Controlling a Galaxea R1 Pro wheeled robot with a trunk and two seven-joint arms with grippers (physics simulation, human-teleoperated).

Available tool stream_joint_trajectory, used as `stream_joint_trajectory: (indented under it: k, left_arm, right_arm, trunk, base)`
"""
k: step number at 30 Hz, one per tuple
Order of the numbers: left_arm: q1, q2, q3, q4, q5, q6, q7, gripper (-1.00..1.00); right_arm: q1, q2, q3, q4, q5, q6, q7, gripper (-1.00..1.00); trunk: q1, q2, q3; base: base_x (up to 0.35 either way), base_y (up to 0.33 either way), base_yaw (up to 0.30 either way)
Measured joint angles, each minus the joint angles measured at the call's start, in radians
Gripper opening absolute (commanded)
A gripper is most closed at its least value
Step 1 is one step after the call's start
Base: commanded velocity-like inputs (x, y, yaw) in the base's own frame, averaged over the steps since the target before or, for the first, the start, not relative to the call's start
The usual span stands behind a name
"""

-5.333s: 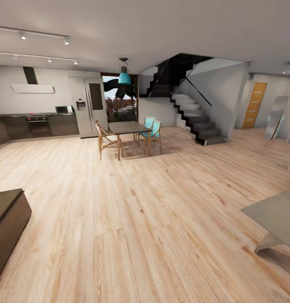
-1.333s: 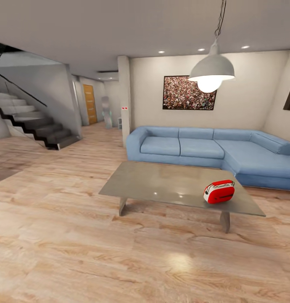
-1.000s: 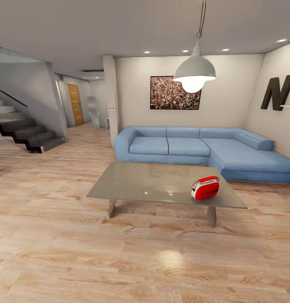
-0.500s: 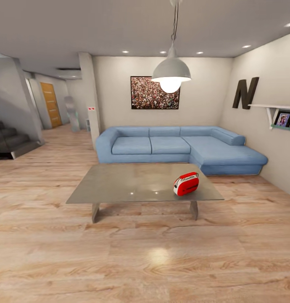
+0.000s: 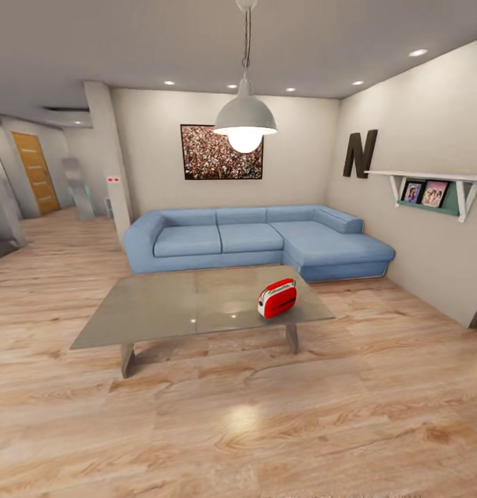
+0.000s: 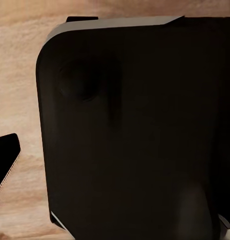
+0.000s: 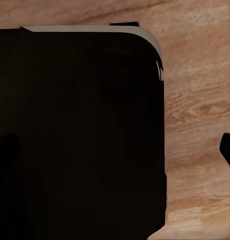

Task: Turn on the radio receiver that's on the table in the living room.

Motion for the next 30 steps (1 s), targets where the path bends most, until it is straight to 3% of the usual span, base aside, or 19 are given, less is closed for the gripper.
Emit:
stream_joint_trajectory:
  k: [30]
  left_arm:
    - [0.0, 0.0, 0.001, 0.0, 0.0, 0.0, 0.0, 1.0]
  right_arm:
    - [0.0, 0.0, 0.0, -0.001, 0.0, 0.0, 0.0, 1.0]
  trunk:
    - [0.0, 0.0, 0.0]
  base:
    - [0.0, 0.0, -0.285]
